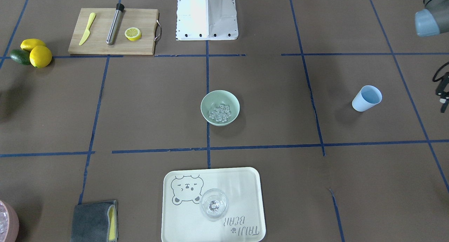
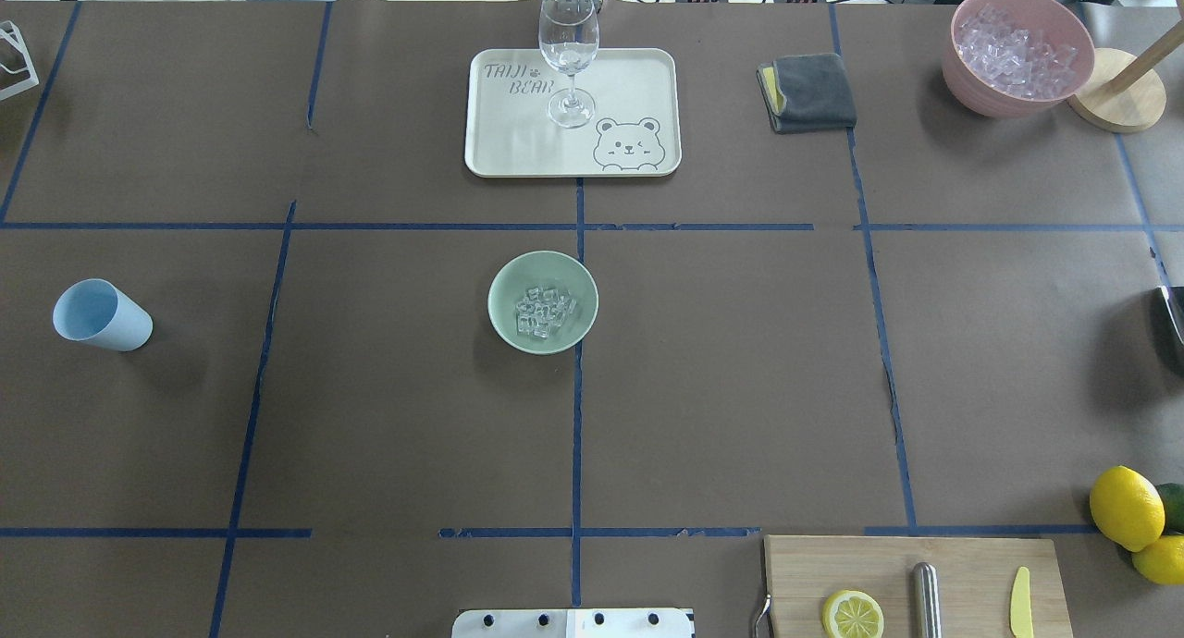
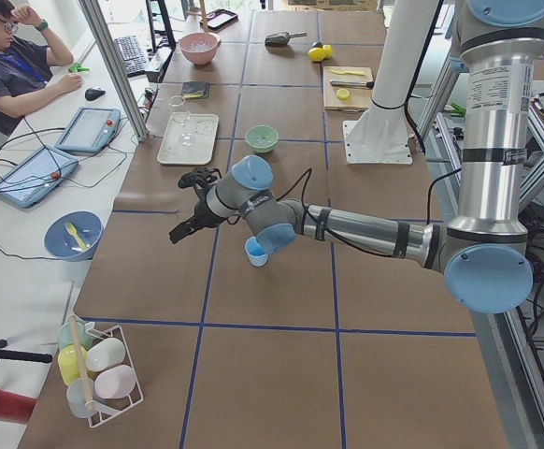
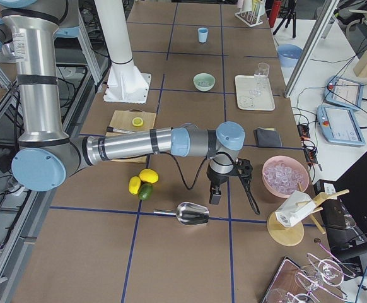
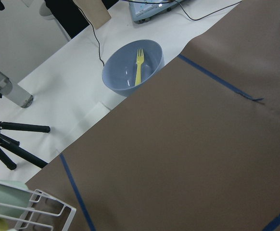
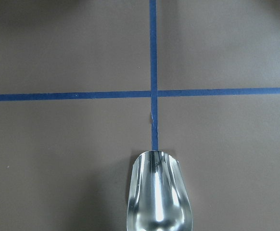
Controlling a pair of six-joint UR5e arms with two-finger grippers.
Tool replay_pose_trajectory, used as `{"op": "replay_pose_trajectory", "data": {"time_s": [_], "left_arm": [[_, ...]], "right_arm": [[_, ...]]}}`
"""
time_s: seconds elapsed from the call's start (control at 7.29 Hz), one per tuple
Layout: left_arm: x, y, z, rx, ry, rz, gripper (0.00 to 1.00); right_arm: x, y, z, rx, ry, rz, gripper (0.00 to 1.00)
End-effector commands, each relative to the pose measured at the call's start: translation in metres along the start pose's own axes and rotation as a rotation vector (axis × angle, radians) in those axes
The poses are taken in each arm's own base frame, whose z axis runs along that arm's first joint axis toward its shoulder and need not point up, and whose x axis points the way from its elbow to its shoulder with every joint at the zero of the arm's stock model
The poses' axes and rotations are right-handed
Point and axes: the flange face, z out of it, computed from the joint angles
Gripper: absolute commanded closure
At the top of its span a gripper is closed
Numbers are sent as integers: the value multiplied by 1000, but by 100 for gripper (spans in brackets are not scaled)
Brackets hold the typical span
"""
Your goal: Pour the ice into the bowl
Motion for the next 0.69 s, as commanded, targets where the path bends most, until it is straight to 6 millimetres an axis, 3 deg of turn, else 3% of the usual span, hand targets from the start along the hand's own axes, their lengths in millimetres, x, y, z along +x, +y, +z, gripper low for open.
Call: {"op": "replay_pose_trajectory", "data": {"time_s": [0.0, 0.27, 0.55], "left_arm": [[-51, 38, -8, -257, 78, -212, 0], [-82, 66, -21, -423, 70, -395, 0], [-84, 141, -15, -539, 151, -556, 0]], "right_arm": [[-2, 0, -2, 4, -1, -4, 0], [-3, -2, -3, 7, -3, -3, 0], [-26, -18, -29, 56, -14, -42, 0]]}}
